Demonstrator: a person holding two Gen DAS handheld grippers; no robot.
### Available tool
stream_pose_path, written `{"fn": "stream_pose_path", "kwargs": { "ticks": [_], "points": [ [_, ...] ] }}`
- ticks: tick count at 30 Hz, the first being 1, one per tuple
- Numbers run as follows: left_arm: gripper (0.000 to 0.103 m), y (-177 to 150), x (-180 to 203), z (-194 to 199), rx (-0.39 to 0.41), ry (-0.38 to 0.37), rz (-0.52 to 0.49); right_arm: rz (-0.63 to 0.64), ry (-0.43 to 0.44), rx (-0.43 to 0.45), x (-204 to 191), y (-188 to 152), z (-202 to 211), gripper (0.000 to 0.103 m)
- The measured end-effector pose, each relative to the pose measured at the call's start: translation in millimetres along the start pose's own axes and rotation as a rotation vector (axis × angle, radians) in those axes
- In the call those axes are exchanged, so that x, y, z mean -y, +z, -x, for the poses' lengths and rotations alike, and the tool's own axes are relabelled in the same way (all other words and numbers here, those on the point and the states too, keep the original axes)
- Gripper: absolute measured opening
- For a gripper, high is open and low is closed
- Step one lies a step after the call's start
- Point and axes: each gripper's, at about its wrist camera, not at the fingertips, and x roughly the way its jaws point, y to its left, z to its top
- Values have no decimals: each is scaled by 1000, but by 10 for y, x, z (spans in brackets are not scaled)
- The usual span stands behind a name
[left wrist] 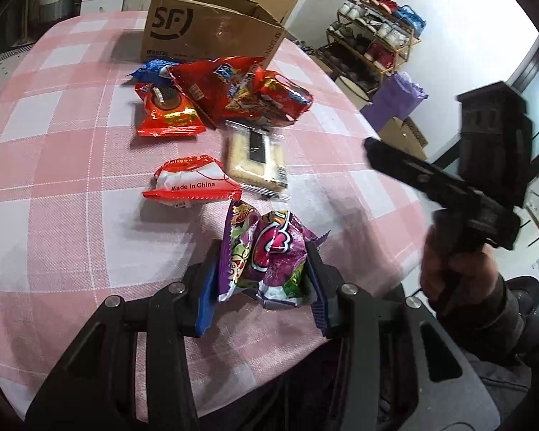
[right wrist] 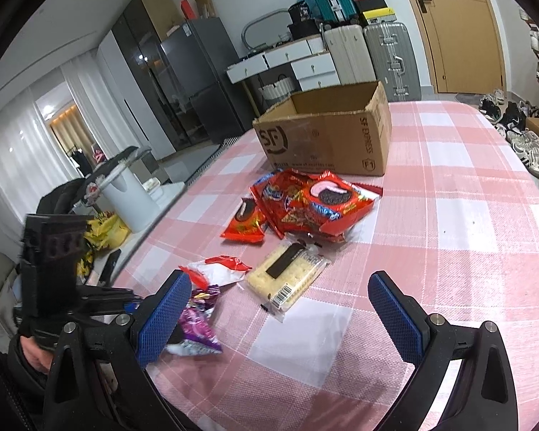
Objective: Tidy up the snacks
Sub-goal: 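Lift the purple candy bag with the left gripper while the right gripper grasps the cream cake pack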
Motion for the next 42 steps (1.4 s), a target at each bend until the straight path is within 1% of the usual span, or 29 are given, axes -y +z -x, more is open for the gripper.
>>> {"fn": "stream_pose_path", "kwargs": {
  "ticks": [4, 7, 12, 15, 21, 26, 31, 34, 38, 42],
  "points": [
    [40, 15, -84, 123, 38, -41, 28, -6, -12, -34, 15, -11, -145, 100],
    [40, 43, -156, 211, 62, -42, 46, -6, -13, -49, 9, -25, -222, 100],
    [40, 66, -171, 311, 66, -49, 47, 3, -15, -62, -24, -27, -289, 100],
    [40, 68, -126, 361, 63, -36, 33, 5, -17, -66, -32, -22, -313, 100],
    [40, 82, -109, 481, 96, -28, 26, 4, -19, -70, -40, -27, -349, 100],
    [40, 105, -173, 620, 132, -18, 50, -3, -27, -86, -36, -35, -435, 100],
    [41, 144, -302, 804, 180, 7, 90, -13, -38, -114, -56, 9, -620, 100],
    [41, 149, -400, 897, 202, 29, 119, -23, -59, -128, -82, 53, -743, 100],
    [41, 155, -489, 974, 218, 64, 131, -105, -88, -166, -51, 83, -942, 100],
    [41, 149, -561, 988, 218, 63, 134, -113, -155, -187, -108, 112, -1107, 100]
  ]
}}
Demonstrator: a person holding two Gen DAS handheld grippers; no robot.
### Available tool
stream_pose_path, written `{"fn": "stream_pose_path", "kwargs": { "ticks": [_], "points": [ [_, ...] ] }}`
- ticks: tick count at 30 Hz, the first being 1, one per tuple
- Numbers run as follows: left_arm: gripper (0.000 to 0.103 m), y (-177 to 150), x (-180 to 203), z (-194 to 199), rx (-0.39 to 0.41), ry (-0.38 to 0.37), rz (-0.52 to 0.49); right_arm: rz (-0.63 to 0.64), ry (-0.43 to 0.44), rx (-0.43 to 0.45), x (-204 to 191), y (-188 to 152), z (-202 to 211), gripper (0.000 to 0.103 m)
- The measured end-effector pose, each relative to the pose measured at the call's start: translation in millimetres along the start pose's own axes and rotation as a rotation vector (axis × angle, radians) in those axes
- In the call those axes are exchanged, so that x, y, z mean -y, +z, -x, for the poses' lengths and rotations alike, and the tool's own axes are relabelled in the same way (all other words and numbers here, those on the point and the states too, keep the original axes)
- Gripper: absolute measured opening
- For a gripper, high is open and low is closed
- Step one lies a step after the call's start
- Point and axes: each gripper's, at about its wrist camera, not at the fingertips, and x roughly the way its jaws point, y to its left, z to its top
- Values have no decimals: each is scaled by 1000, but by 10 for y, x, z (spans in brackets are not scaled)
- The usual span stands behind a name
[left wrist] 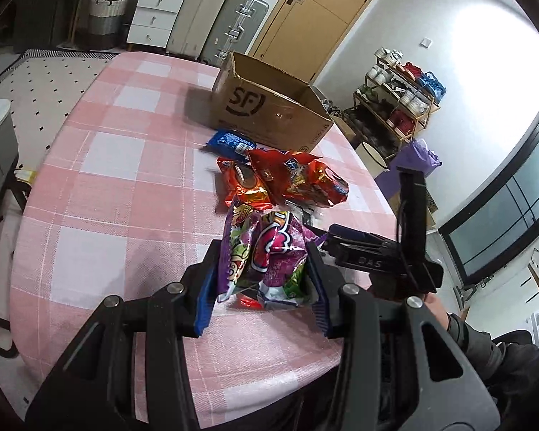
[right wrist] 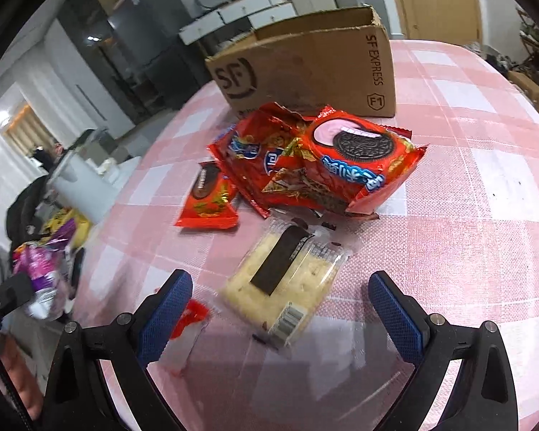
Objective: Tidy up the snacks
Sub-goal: 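Lift the purple candy bag with the left gripper while the right gripper grasps the cream cake pack, then carry the purple bag and cream cake pack toward the cardboard box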
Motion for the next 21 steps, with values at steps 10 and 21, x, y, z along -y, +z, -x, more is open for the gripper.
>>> {"fn": "stream_pose_path", "kwargs": {
  "ticks": [10, 21],
  "points": [
    [41, -29, -164, -112, -14, -34, 25, 101, -221, -2, -390, 56, -283, 93],
    [41, -76, -255, -166, -14, -70, 48, 214, -205, -1, -429, -60, -177, 62]
  ]
}}
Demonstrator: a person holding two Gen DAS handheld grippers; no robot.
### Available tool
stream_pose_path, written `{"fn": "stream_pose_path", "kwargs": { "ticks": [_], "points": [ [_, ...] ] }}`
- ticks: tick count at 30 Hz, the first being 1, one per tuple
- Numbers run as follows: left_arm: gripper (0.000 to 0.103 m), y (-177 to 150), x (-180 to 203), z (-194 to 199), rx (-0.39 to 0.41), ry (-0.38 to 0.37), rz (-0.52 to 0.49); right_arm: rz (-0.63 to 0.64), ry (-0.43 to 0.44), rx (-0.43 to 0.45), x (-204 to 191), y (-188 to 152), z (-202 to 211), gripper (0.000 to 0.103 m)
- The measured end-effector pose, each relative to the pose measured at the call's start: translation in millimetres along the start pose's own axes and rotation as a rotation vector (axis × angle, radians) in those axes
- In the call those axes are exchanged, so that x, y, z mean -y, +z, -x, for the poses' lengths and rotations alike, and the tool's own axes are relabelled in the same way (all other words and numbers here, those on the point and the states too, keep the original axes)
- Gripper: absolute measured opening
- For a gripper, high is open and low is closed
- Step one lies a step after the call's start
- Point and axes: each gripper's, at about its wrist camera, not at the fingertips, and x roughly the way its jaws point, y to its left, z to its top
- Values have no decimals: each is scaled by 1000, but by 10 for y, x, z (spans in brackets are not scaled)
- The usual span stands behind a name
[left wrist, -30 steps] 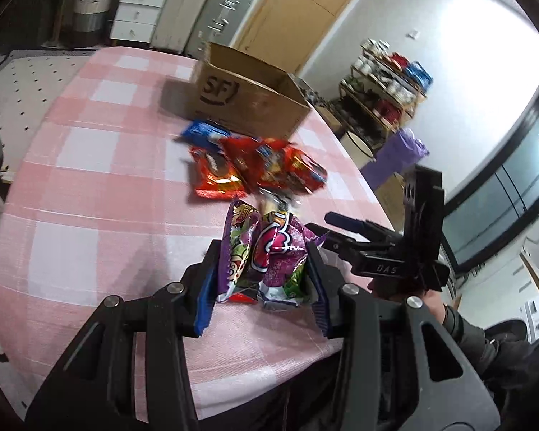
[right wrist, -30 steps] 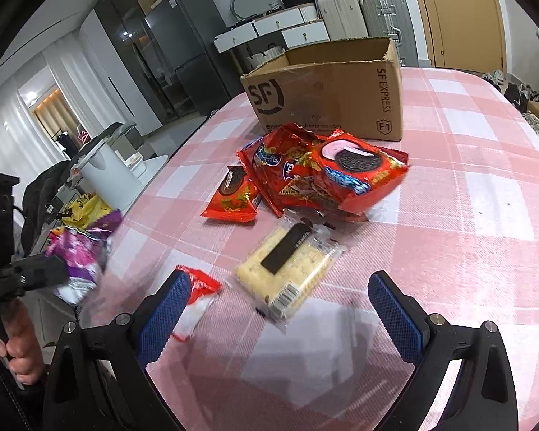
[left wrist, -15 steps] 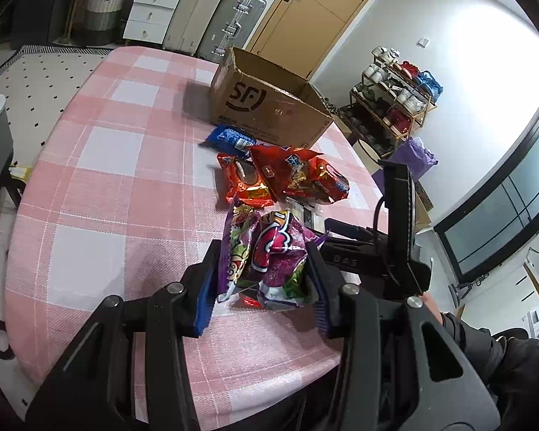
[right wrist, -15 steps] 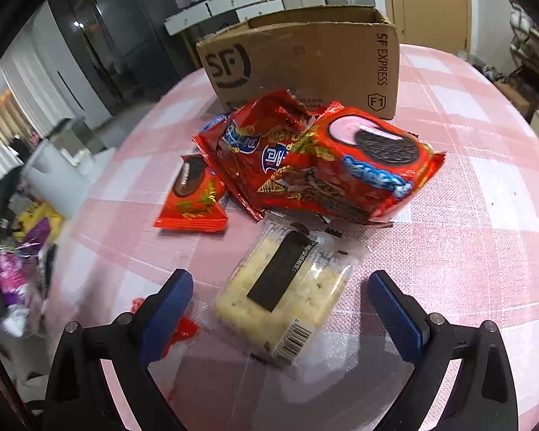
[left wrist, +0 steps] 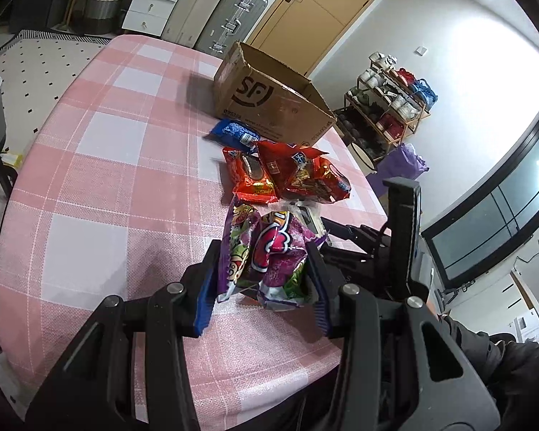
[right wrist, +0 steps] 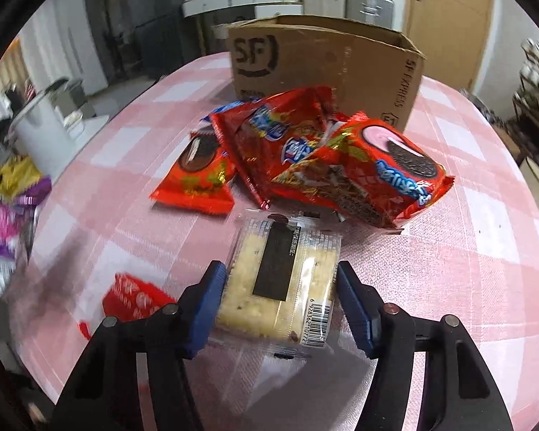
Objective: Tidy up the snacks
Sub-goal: 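Carry the purple bag and cream cake pack toward the cardboard box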
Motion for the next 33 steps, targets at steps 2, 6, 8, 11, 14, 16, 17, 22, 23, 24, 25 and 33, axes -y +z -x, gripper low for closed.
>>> {"fn": "stream_pose_path", "kwargs": {
  "ticks": [2, 6, 8, 11, 14, 16, 17, 22, 23, 24, 25, 33],
  "points": [
    [41, -1, -5, -1, 2, 2, 0, -11, 25, 3, 43, -9, 21, 61],
    [41, 3, -2, -23, 1, 8, 2, -46, 85, 12, 147, -74, 97, 61],
    [41, 0, 24, -27, -3, 9, -1, -58, 104, 19, 187, -104, 148, 61],
    [41, 18, 75, -52, -9, 15, -9, -80, 140, 32, 260, -132, 216, 61],
    [41, 41, 117, -57, -11, 23, -20, -128, 222, 58, 378, -167, 315, 61],
    [41, 67, 174, -81, -17, 30, -32, -178, 295, 75, 483, -193, 399, 61],
    [41, 81, 214, -88, -18, 32, -42, -197, 328, 89, 524, -201, 445, 61],
    [41, 159, 390, -141, -19, 33, -73, -292, 474, 164, 726, -201, 645, 61],
    [41, 178, 428, -160, -21, 37, -78, -302, 490, 173, 742, -192, 671, 61],
    [41, 194, 455, -173, -22, 40, -81, -316, 512, 188, 783, -199, 713, 61],
    [41, 209, 479, -183, -23, 41, -85, -331, 533, 206, 827, -204, 755, 61],
    [41, 456, 693, -234, -4, 89, -123, -362, 591, 293, 1083, -111, 1034, 61]
  ]
}}
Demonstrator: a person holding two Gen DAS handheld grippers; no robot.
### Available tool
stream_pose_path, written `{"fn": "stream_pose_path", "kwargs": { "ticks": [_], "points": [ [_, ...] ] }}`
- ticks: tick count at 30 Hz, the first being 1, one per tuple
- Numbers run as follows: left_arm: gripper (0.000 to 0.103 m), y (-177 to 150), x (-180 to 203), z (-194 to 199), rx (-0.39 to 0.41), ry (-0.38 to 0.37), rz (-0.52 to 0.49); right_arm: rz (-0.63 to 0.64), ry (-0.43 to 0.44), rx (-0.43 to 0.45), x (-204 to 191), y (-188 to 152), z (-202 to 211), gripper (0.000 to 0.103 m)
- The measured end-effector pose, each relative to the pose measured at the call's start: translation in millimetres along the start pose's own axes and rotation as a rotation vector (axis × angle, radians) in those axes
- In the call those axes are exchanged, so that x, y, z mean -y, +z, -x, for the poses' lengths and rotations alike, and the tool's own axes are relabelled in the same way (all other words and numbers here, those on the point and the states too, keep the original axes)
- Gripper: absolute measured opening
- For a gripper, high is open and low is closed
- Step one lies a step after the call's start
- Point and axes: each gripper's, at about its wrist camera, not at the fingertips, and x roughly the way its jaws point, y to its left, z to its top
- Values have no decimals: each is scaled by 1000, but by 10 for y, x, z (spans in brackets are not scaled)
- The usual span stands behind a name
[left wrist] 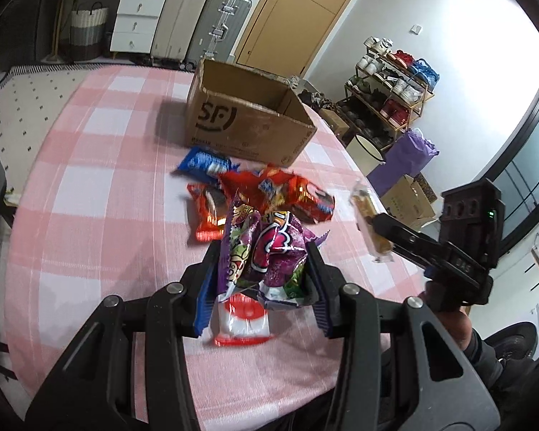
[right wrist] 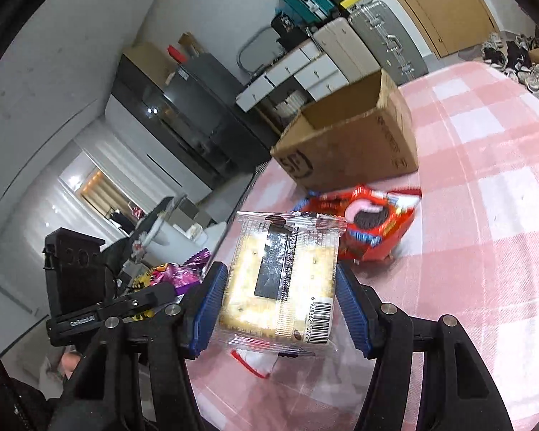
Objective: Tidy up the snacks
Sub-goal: 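Carry the purple bag and cream cake pack toward the cardboard box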
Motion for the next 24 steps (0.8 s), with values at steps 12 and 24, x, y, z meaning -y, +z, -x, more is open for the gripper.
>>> {"fn": "stream_pose_path", "kwargs": {
  "ticks": [12, 24],
  "points": [
    [41, 637, 304, -37, 50, 55, -86, 126, -10, 68, -284, 558, 253, 61],
    [41, 1395, 445, -234, 85, 108, -121, 252, -45, 104, -550, 1248, 228, 61]
  ]
}}
